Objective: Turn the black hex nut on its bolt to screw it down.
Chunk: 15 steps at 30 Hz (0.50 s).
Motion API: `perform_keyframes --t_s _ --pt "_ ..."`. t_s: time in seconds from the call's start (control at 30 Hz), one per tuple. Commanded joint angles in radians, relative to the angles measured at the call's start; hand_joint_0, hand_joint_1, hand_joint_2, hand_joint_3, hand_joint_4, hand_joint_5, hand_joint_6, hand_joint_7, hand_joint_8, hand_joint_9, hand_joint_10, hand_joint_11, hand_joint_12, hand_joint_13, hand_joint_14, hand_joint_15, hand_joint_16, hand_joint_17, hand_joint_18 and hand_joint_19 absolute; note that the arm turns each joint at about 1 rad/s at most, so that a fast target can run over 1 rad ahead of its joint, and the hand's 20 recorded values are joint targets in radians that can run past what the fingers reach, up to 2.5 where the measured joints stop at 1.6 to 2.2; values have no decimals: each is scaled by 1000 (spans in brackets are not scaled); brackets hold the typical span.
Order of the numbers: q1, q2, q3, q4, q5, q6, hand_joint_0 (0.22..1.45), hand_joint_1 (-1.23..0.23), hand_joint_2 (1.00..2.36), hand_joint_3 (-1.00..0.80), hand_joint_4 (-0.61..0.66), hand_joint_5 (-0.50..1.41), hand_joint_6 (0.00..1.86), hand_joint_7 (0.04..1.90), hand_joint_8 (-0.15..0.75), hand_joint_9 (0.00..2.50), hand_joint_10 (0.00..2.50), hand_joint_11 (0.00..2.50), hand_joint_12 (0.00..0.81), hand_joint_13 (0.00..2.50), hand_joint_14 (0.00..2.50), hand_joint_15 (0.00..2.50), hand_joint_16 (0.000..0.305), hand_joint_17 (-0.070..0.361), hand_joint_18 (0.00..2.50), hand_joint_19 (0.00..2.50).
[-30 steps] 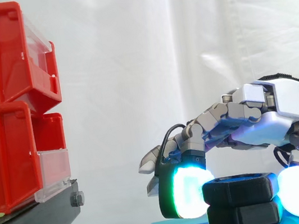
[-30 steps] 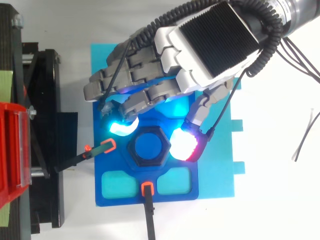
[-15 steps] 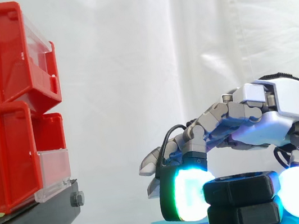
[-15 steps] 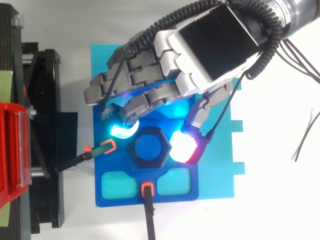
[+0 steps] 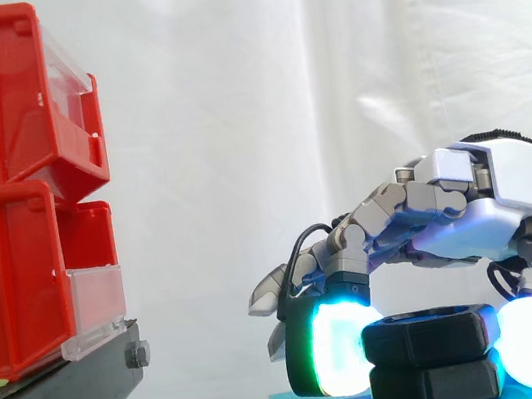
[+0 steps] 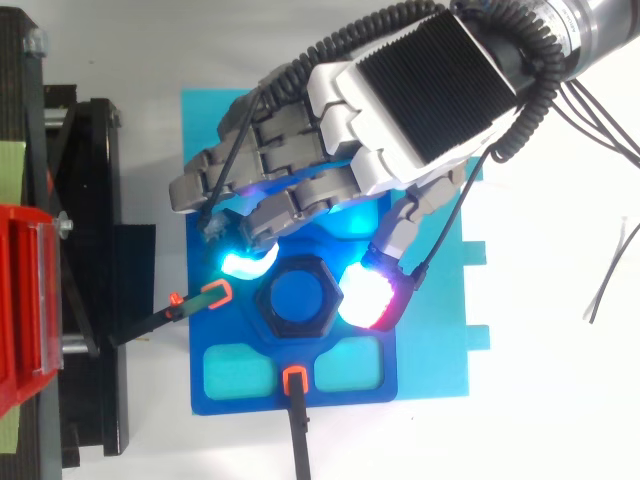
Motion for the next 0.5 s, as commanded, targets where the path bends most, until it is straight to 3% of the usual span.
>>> perform_keyframes --t_s 0.0,0.33,0.47 --pt "0 0 0 -1 0 -1 558 -695 1008 -248 351 -209 902 671 355 522 10 408 403 682 8 252 57 129 788 434" --pt "0 0 0 -1 0 1 581 -673 1007 -213 360 -203 910 662 365 559 10 426 401 695 8 254 57 129 813 421" --pt "0 0 0 2 0 1 527 -618 1007 -388 327 -206 902 709 339 548 10 430 374 672 9 266 51 115 767 453"
